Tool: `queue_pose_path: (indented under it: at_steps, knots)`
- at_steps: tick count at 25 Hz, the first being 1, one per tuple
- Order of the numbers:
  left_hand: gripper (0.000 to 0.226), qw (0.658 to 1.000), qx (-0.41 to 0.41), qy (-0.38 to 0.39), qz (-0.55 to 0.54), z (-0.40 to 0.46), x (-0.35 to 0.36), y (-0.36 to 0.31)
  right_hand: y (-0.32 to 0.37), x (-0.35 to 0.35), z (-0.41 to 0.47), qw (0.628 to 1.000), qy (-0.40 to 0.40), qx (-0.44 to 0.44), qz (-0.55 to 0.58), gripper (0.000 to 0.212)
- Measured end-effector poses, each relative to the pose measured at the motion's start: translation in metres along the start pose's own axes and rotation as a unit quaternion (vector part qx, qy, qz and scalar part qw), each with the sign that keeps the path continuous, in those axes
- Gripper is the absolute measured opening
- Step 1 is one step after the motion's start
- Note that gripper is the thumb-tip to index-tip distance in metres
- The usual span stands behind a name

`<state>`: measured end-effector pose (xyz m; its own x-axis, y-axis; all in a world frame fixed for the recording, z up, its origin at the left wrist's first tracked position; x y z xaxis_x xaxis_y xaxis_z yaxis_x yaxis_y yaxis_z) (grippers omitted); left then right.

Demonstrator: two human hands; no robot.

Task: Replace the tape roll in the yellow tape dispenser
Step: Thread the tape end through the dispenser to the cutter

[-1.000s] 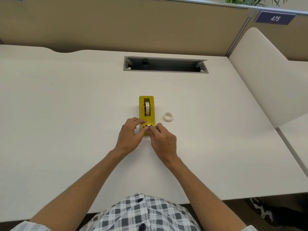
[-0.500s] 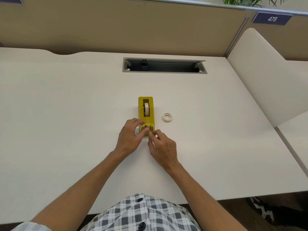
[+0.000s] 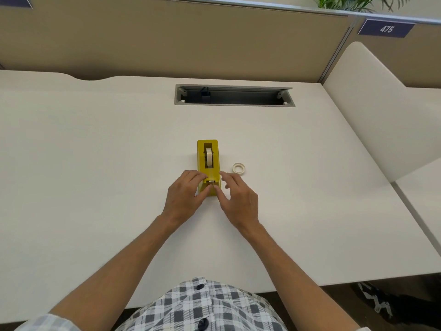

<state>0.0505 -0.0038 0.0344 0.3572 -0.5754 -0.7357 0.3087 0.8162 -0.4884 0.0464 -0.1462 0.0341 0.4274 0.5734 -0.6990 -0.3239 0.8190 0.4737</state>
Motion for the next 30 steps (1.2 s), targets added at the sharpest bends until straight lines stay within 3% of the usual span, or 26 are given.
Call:
queue_pose_path:
  at_steps: [10,30]
  knots:
    - [0.037,1.0,-0.009,0.01,-0.011,-0.003,0.002,0.004,-0.003,0.009,0.01,0.995,0.061,-0.074,-0.002,0.033]
    - [0.036,0.999,-0.03,0.009,-0.024,0.0,0.002,0.005,-0.003,0.01,0.019,0.995,0.092,-0.028,0.03,0.028]
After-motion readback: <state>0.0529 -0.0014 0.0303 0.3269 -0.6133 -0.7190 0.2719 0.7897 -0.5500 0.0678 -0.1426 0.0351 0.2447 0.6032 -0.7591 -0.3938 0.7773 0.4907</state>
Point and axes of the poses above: each hand's wrist, its own z-axis towards the middle knuckle, its own x-axis out of the palm, y = z × x, the point moved 7 cm from there along z, towards the middle knuckle, and after that the axes turned 9 degrees about -y, right-handed, at the moved point
